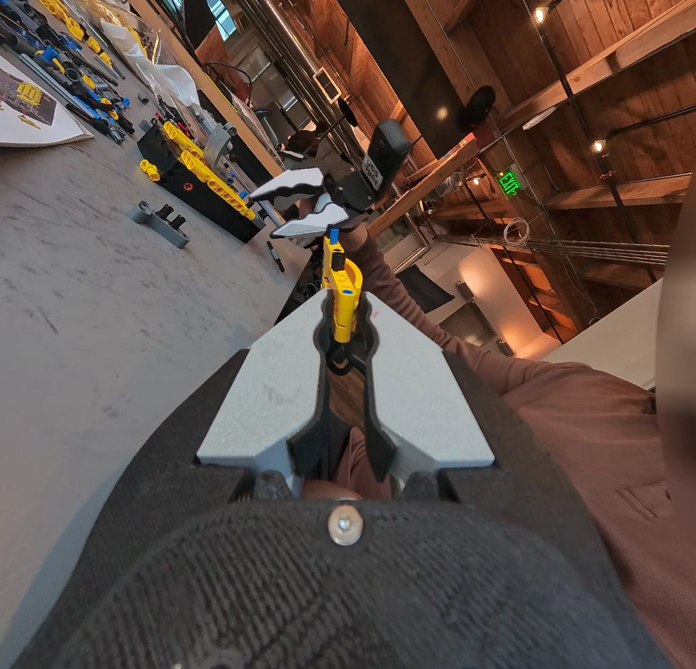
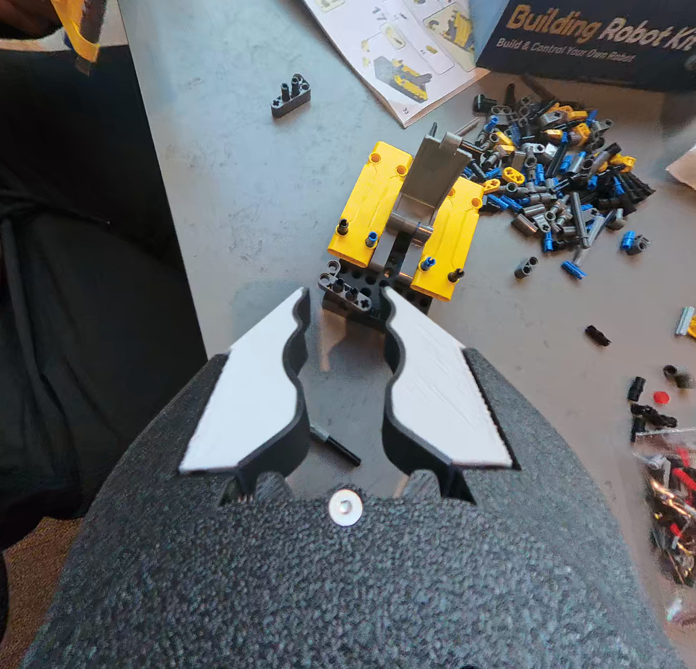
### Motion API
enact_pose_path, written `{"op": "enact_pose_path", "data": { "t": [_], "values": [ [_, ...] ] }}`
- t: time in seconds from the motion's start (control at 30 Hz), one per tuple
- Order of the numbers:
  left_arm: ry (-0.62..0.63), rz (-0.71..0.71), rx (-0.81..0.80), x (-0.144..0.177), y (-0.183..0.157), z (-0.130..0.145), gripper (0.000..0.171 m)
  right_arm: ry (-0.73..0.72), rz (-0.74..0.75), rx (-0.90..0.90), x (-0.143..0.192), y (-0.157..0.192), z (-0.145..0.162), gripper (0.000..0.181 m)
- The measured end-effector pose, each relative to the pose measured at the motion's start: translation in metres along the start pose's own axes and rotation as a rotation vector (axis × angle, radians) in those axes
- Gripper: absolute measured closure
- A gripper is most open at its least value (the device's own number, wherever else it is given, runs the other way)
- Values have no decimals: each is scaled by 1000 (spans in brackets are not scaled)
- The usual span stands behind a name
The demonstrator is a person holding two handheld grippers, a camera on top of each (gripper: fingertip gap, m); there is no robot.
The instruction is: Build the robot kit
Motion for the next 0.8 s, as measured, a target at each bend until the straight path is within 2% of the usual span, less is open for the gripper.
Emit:
{"op": "enact_pose_path", "data": {
  "t": [0.13,0.3,0.5,0.8],
  "values": [
    [-6,1,-1,2,-1,-1,162,17,-30,7,-6,0,-1,167],
    [-6,5,1,2,-1,-2,162,40,22,-64,-2,4,2,174],
    [-1,6,-2,1,-2,-1,162,73,129,-159,7,5,6,174],
    [1,4,-3,-1,-2,1,162,72,127,-182,1,5,5,174]
  ]
}}
Point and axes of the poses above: each gripper's, where its closed fingertips meet, x back along the fingers, z out of its underside, y = z × x across the jaws, the point moved 9 cm from there along x, back along the fingers, and after that the axes turned 13 degrees about z, right-handed, at the moved point
